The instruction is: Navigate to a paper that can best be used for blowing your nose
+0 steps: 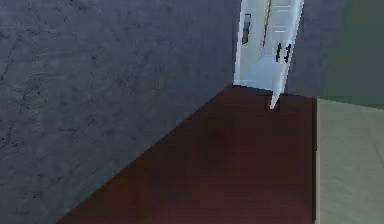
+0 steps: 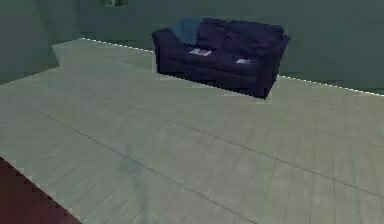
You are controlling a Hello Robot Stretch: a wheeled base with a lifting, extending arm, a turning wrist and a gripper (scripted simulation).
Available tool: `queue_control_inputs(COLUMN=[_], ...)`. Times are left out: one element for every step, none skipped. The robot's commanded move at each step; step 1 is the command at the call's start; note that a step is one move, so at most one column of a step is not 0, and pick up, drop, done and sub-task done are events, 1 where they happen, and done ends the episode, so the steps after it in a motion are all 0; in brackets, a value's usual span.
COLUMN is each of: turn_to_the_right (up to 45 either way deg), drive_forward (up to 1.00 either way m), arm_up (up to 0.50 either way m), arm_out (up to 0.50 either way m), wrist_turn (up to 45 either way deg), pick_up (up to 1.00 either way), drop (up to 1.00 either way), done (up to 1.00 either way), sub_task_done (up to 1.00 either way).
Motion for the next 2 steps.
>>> queue_control_inputs(turn_to_the_right=[-45.0,-45.0], drive_forward=[0.00,0.00], arm_up=[0.00,0.00], arm_out=[0.00,0.00], wrist_turn=[0.0,0.0], pick_up=[0.00,0.00], drop=[0.00,0.00], done=[0.00,0.00], sub_task_done=[0.00,0.00])
